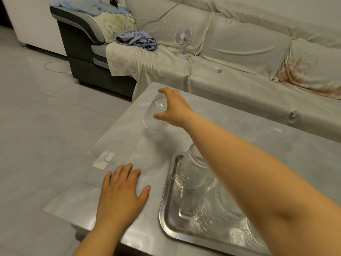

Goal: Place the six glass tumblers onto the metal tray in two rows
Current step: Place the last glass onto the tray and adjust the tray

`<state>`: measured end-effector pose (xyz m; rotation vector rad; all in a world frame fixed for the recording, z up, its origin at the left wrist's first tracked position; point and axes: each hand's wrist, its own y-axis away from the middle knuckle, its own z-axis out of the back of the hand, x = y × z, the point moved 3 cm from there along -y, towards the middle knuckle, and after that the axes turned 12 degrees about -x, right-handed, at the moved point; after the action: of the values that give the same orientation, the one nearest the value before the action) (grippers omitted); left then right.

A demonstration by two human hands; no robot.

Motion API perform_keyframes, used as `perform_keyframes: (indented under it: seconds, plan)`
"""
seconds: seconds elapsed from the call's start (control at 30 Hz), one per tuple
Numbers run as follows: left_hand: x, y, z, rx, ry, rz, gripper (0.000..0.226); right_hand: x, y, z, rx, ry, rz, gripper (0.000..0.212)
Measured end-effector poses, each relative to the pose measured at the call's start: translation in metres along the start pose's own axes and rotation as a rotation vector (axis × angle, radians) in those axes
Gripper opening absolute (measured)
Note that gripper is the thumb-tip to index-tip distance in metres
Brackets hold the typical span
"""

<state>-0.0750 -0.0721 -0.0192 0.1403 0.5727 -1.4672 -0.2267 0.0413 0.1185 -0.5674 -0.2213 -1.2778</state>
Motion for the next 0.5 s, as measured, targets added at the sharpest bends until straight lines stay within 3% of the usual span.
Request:
perform_keyframes:
  seconds: [0.2,0.37,0.5]
  plan:
    - [-0.005,0.003,0.011,-0.004,0.081,0.007,0.047,0.022,0.08,0.065,-0.043,-0.175,0.139,0.074]
    - [-0.017,0.025,0.022,-0.05,0.269,0.109,0.034,0.007,0.155,0.082,0.09,-0.194,0.115,0.073]
    - [-0.031,0.047,0.013,-0.003,0.316,0.082,0.033,-0.008,0.185,0.075,0.188,-0.085,0.096,0.074]
